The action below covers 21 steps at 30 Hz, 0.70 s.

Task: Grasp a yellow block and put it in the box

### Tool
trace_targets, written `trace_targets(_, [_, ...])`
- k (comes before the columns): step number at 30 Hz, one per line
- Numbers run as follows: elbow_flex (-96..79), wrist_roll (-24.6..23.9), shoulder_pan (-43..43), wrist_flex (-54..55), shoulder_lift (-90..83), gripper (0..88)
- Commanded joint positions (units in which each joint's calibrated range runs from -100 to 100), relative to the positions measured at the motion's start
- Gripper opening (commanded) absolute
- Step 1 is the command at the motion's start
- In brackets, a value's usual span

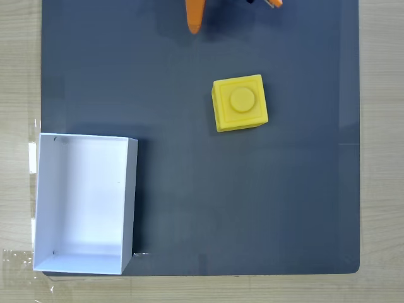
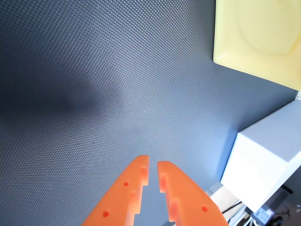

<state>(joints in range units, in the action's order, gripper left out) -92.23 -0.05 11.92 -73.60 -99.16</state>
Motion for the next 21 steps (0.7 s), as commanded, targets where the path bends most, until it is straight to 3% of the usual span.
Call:
trace_targets(1, [0.37, -0.21, 0.54, -0.48, 0.09, 2.2])
trace_targets(13, [2.45, 0.16, 0.54, 0.22, 3.31, 2.9])
trace_targets(21, [19.10, 0.21, -0.14, 13.31, 25.43, 2.9])
